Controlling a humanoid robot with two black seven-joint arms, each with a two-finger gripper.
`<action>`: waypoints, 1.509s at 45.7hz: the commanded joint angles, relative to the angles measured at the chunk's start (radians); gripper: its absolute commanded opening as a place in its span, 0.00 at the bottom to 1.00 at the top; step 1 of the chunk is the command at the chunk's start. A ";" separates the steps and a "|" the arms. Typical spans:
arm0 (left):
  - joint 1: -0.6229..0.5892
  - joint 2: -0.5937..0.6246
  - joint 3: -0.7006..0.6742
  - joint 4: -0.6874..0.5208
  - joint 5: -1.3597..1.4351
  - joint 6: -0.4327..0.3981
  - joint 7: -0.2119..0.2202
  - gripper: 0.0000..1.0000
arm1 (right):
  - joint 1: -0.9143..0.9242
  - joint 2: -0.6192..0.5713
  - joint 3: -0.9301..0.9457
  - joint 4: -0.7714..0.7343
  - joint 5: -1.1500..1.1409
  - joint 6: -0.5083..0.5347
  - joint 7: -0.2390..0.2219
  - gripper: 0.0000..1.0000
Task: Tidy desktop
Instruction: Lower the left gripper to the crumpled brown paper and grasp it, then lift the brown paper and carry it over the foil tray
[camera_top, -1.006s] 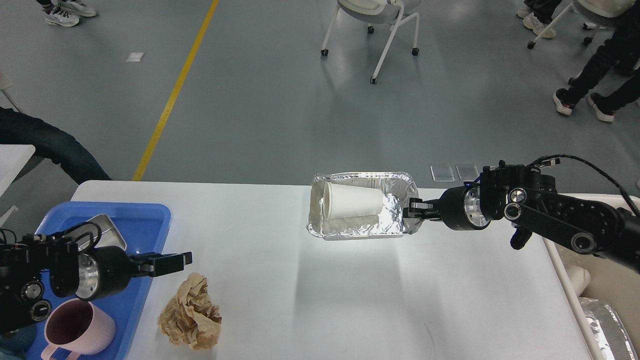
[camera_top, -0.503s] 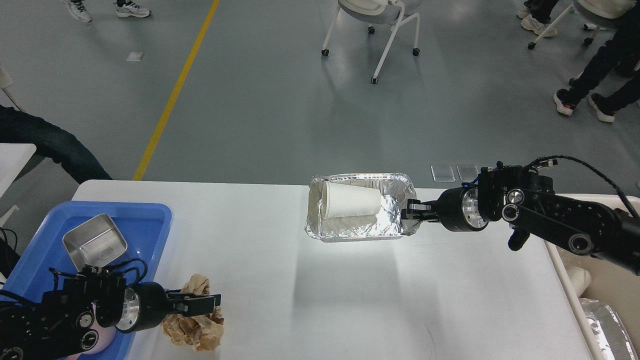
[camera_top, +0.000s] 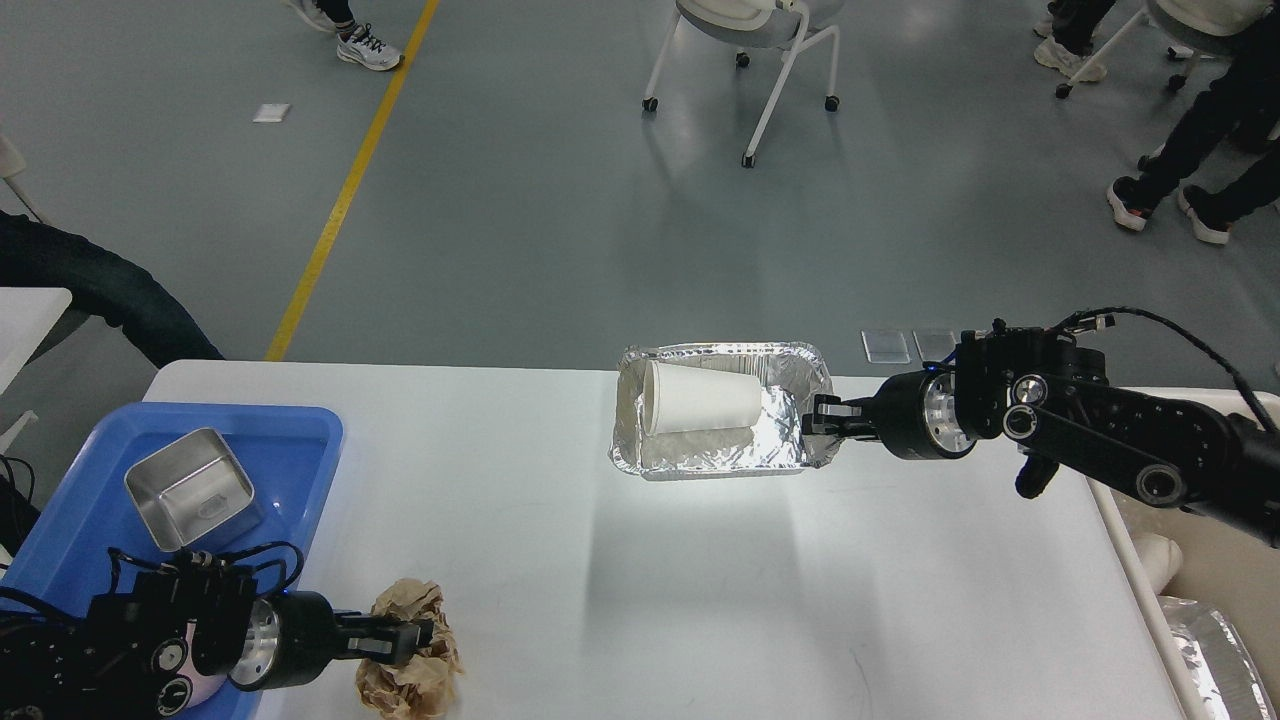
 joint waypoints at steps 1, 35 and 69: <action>-0.049 0.030 -0.006 -0.020 -0.003 -0.037 -0.019 0.07 | 0.000 0.000 -0.001 0.000 0.000 -0.002 -0.002 0.00; -0.437 0.347 -0.374 -0.212 -0.081 -0.295 -0.032 0.06 | 0.000 0.017 -0.001 -0.006 0.002 -0.002 0.000 0.00; -0.442 -0.426 -0.373 0.304 -0.084 -0.253 -0.027 0.07 | 0.008 0.021 0.004 -0.004 0.002 0.000 0.003 0.00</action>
